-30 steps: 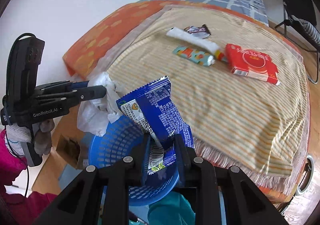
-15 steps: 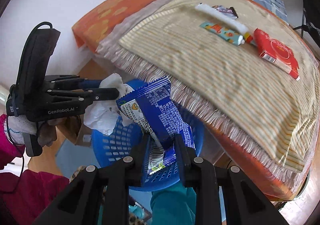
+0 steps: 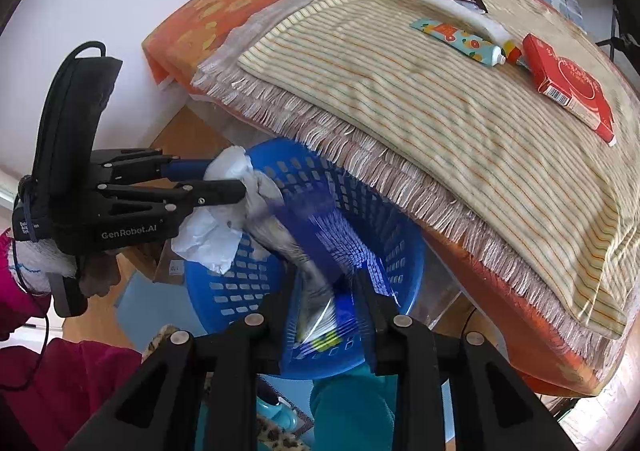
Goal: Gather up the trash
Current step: 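Carry the bag and blue wrapper over the blue basket and open both grippers, then move both open tools back over the towel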
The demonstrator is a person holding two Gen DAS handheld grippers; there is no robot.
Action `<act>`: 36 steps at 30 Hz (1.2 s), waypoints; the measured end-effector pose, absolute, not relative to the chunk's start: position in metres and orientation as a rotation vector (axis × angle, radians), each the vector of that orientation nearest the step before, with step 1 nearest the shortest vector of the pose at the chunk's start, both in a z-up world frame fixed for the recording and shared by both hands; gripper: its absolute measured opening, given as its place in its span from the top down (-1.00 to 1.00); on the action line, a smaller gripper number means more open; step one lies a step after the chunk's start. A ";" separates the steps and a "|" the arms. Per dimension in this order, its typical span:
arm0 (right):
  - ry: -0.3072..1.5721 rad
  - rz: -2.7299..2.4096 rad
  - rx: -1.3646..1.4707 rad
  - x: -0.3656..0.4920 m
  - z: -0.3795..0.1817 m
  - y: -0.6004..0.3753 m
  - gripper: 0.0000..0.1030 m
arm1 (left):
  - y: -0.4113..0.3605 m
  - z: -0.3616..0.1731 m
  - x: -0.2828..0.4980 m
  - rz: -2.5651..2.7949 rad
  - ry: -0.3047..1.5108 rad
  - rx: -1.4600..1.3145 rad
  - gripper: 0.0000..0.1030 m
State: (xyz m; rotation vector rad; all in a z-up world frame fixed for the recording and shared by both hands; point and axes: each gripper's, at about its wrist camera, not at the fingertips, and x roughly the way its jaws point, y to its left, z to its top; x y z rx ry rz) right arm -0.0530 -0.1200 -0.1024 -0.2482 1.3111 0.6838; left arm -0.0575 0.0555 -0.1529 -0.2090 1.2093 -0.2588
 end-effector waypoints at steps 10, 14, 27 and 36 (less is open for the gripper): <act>1.290 0.654 -0.221 -0.046 -0.099 -0.125 -0.09 | 0.053 -0.154 -0.056 -0.255 1.211 -0.206 -0.08; 1.271 0.631 -0.217 -0.044 -0.095 -0.127 -0.36 | 0.053 -0.155 -0.055 -0.260 1.218 -0.208 -0.09; 1.227 0.527 -0.148 -0.023 -0.082 -0.146 -0.70 | 0.052 -0.136 -0.031 -0.291 1.172 -0.131 -0.27; 1.193 0.433 -0.066 0.003 -0.065 -0.173 -0.72 | 0.033 -0.103 0.008 -0.361 1.071 -0.067 -0.27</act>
